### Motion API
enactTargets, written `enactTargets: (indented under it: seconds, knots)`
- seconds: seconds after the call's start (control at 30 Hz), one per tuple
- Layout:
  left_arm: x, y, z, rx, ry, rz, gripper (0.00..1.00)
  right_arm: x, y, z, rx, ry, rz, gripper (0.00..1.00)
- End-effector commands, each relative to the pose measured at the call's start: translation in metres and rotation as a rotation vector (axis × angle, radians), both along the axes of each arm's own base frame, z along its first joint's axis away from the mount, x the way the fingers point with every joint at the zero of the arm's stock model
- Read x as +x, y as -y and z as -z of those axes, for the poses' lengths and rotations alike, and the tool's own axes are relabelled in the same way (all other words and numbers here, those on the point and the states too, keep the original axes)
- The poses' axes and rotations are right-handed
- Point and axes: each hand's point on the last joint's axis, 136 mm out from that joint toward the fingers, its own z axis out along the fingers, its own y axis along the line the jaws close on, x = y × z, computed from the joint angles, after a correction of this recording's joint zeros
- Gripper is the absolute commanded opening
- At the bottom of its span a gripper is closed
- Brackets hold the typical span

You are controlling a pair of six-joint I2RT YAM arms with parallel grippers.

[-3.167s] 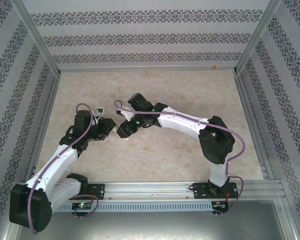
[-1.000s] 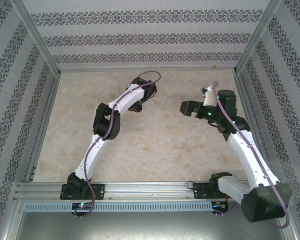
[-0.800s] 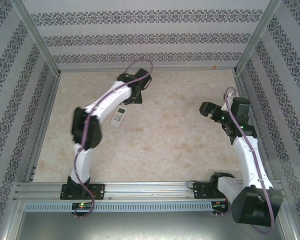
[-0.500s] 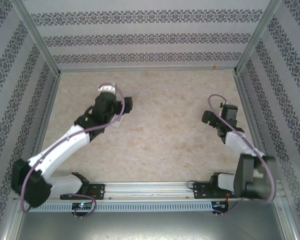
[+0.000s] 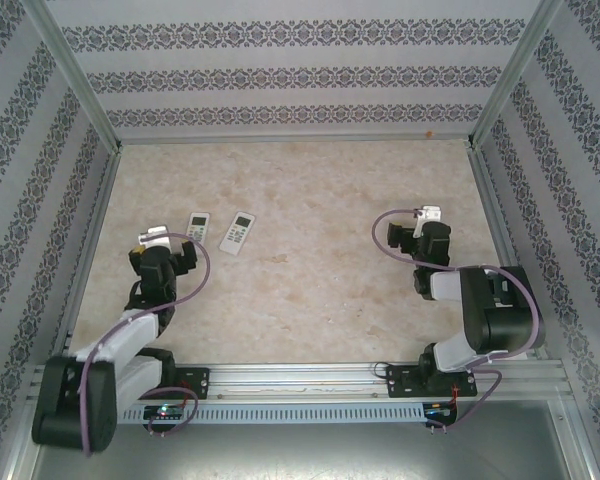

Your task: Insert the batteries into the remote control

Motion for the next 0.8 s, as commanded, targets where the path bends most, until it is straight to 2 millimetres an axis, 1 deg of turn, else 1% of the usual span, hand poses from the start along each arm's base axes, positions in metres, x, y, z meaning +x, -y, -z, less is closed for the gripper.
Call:
enactTargets:
  seconds: [0.0, 0.03, 0.07, 0.1, 0.13, 0.17, 0.2, 0.23, 0.27, 0.3, 0.33, 0.37, 0.43, 0.5, 0.6, 0.77]
  knots:
    - [0.037, 0.013, -0.037, -0.021, 0.233, 0.114, 1.00, 0.007, 0.011, -0.031, -0.033, 0.129, 0.084, 0.98]
    - [0.050, 0.016, -0.034, -0.008, 0.239, 0.148, 1.00, 0.008, 0.011, -0.032, -0.034, 0.140, 0.085, 0.98]
    - [0.060, 0.015, -0.015, -0.029, 0.174, 0.155, 1.00, 0.008, 0.010, -0.031, -0.035, 0.134, 0.083, 0.98]
    - [0.073, 0.019, 0.000, -0.046, 0.148, 0.196, 1.00, 0.007, 0.010, -0.031, -0.035, 0.127, 0.083, 0.98]
    - [0.080, 0.025, 0.003, -0.036, 0.167, 0.239, 1.00, 0.008, 0.010, -0.031, -0.038, 0.131, 0.083, 0.98]
    - [0.075, 0.027, 0.010, -0.060, 0.080, 0.239, 1.00, 0.008, 0.010, -0.031, -0.038, 0.135, 0.082, 0.98]
    - [0.074, 0.025, 0.003, -0.054, 0.108, 0.235, 1.00, 0.008, 0.010, -0.031, -0.036, 0.129, 0.083, 0.98]
    - [0.074, 0.025, -0.001, -0.038, 0.183, 0.239, 1.00, 0.008, 0.010, -0.031, -0.037, 0.130, 0.083, 0.98]
    - [0.071, 0.023, 0.002, -0.043, 0.173, 0.224, 1.00, 0.008, 0.010, -0.031, -0.038, 0.133, 0.082, 0.98]
    - [0.069, 0.017, 0.005, -0.055, 0.128, 0.181, 1.00, 0.008, 0.010, -0.032, -0.037, 0.131, 0.082, 0.98]
    - [0.072, 0.011, 0.004, -0.053, 0.121, 0.144, 1.00, 0.008, 0.010, -0.031, -0.036, 0.131, 0.083, 0.98]
    - [0.075, 0.013, 0.002, -0.040, 0.143, 0.156, 1.00, 0.008, 0.010, -0.032, -0.037, 0.132, 0.083, 0.98]
    - [0.077, 0.020, 0.007, -0.048, 0.106, 0.196, 1.00, 0.008, 0.010, -0.031, -0.038, 0.129, 0.082, 0.98]
    - [0.081, 0.023, 0.005, -0.044, 0.106, 0.219, 1.00, 0.009, 0.009, -0.031, -0.038, 0.127, 0.077, 0.98]
    - [0.082, 0.031, 0.006, -0.047, 0.097, 0.269, 1.00, 0.010, 0.009, -0.030, -0.035, 0.122, 0.075, 0.98]
    - [0.083, 0.035, 0.007, -0.049, 0.084, 0.296, 1.00, 0.008, 0.007, -0.031, -0.036, 0.132, 0.063, 0.98]
